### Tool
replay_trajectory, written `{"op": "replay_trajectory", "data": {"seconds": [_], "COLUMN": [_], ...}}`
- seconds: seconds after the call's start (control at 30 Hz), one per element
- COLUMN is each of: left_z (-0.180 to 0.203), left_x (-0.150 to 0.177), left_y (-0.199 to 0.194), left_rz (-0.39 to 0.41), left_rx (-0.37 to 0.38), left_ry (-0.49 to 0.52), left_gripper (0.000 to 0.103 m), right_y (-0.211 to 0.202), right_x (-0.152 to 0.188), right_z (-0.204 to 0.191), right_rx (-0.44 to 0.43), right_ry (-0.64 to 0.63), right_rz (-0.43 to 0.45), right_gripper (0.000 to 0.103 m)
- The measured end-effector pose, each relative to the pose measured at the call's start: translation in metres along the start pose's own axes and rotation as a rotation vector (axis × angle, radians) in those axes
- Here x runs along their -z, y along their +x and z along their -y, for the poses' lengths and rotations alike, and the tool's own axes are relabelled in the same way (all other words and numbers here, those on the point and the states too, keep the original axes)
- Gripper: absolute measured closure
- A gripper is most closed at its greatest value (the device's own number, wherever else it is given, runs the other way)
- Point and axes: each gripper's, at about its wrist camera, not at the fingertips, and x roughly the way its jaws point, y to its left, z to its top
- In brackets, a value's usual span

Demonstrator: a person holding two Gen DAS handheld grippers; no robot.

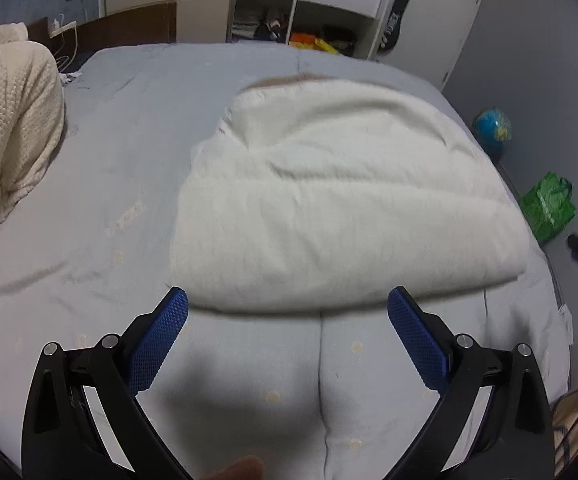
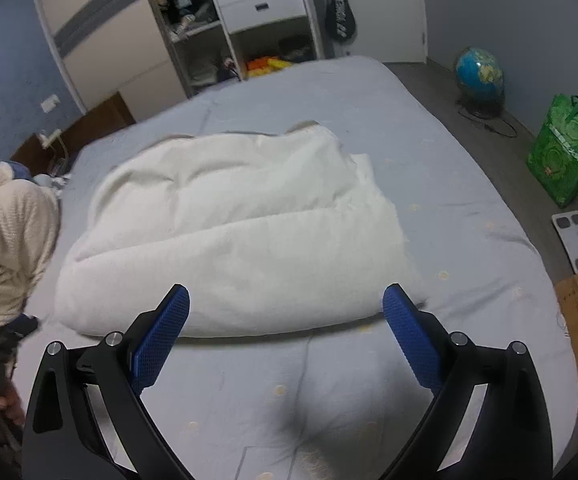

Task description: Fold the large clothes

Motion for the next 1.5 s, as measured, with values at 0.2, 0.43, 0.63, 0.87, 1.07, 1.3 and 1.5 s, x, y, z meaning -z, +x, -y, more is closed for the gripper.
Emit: {"op": "replay_trajectory", "data": {"seconds": [0.2, 0.43, 0.63, 0.87, 1.07, 1.3, 1.5], "left_z": [0.013, 0.019, 0.023, 0.023, 0.022, 0.022, 0.022], "left_x": [0.02, 0.036, 0.045, 0.051, 0.052, 0.052, 0.051], "left_y": [-0.008, -0.02, -0.021, -0.017, -0.016, -0.015, -0.014], "left_rz": [0.005, 0.017, 0.008, -0.006, -0.011, -0.016, -0.015], "left_rx": [0.015, 0.02, 0.015, 0.004, 0.005, 0.006, 0.008], "left_ry": [0.025, 0.016, 0.019, 0.007, 0.0, 0.001, 0.001], "left_gripper": [0.007, 0.007, 0.007, 0.007, 0.007, 0.007, 0.007], "right_y": [-0.014, -0.026, -0.032, -0.032, -0.027, -0.025, -0.026], "right_x": [0.015, 0.031, 0.042, 0.048, 0.051, 0.054, 0.054], "right_z": [-0.007, -0.025, -0.032, -0.033, -0.035, -0.035, -0.035], "right_rx": [-0.01, -0.005, -0.011, -0.011, -0.003, 0.002, 0.004], "right_ry": [0.002, -0.075, -0.124, -0.146, -0.169, -0.186, -0.187], "right_rz": [0.007, 0.012, 0.014, -0.005, -0.029, -0.039, -0.039], "right_gripper": [0.01, 0.01, 0.01, 0.01, 0.01, 0.01, 0.01]}}
